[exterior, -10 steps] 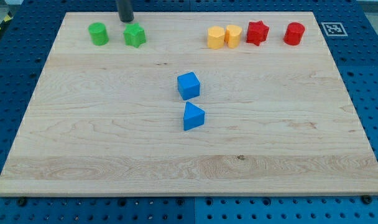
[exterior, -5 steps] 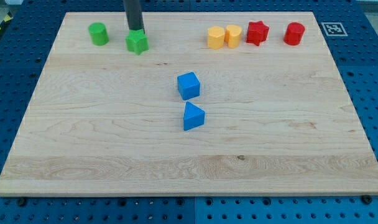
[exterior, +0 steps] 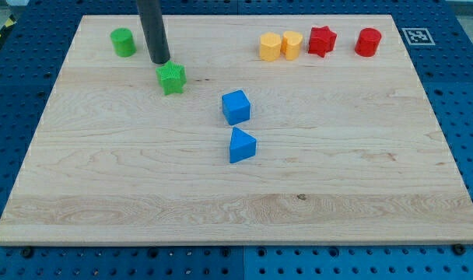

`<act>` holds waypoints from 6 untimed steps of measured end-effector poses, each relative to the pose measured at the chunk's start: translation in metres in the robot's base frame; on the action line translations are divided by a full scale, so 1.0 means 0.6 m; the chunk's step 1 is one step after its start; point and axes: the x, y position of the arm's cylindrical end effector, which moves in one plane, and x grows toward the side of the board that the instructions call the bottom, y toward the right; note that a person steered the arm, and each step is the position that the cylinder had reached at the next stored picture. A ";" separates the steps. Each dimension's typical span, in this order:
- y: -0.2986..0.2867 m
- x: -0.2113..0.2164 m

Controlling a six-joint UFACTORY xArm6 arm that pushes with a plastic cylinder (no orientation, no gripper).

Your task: Move gree star to down

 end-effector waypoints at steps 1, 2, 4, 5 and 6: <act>0.005 0.021; 0.020 0.023; 0.065 0.023; 0.066 0.050; 0.064 0.095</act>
